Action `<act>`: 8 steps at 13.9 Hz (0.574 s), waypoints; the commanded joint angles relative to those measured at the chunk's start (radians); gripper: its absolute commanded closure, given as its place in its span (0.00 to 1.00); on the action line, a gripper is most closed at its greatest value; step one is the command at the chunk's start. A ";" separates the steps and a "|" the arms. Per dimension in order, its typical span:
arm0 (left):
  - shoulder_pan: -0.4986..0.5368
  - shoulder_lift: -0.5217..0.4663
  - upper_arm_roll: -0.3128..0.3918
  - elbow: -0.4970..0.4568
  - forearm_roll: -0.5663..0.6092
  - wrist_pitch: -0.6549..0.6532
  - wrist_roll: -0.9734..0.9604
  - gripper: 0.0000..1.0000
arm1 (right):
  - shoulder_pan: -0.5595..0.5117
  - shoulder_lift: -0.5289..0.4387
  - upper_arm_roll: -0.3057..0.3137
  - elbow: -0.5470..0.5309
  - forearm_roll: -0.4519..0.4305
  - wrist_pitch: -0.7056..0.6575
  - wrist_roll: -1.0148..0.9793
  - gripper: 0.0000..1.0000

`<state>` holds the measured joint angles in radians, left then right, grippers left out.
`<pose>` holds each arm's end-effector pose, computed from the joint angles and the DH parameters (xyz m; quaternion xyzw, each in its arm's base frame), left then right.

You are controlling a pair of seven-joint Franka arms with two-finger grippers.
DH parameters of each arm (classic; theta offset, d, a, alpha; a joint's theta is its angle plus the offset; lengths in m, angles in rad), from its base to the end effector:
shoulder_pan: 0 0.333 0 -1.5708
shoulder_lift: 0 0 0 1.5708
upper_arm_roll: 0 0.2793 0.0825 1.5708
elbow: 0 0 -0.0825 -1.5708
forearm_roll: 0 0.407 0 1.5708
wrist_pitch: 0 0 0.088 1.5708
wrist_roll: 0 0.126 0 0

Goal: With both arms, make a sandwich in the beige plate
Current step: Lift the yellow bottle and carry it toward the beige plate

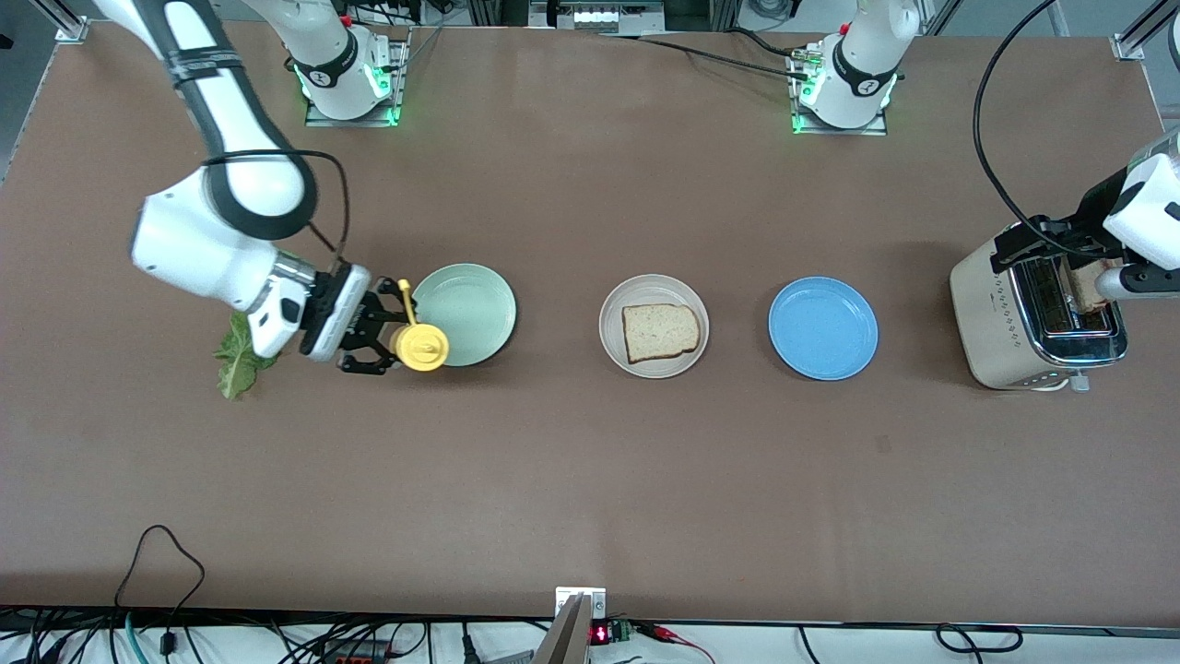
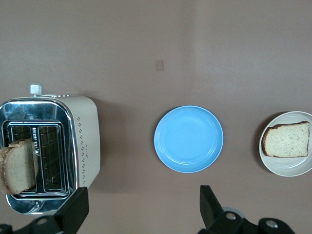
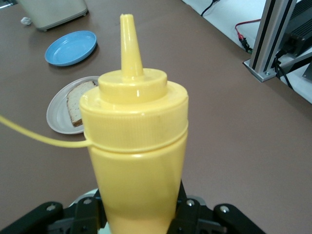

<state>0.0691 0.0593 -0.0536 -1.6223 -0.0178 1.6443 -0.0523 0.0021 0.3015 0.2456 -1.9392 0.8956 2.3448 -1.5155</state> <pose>0.5957 0.0077 0.5148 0.9992 0.0347 -0.0188 0.0101 0.6158 0.1752 0.2866 -0.7881 -0.4987 -0.2463 0.2636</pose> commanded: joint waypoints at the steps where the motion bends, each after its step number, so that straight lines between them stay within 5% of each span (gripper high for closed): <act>1: 0.003 -0.016 -0.002 -0.013 0.006 0.006 0.016 0.00 | -0.040 -0.015 0.008 0.095 -0.162 -0.166 0.151 0.92; 4: 0.003 -0.016 -0.002 -0.013 0.006 0.006 0.016 0.00 | -0.041 -0.035 0.004 0.150 -0.335 -0.269 0.354 0.90; 8: 0.006 -0.016 -0.002 -0.013 0.004 0.005 0.016 0.00 | -0.021 -0.042 0.017 0.157 -0.415 -0.294 0.495 0.91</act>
<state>0.0695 0.0593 -0.0535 -1.6223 -0.0178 1.6444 -0.0523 -0.0307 0.2727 0.2498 -1.7935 0.5298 2.0731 -1.1097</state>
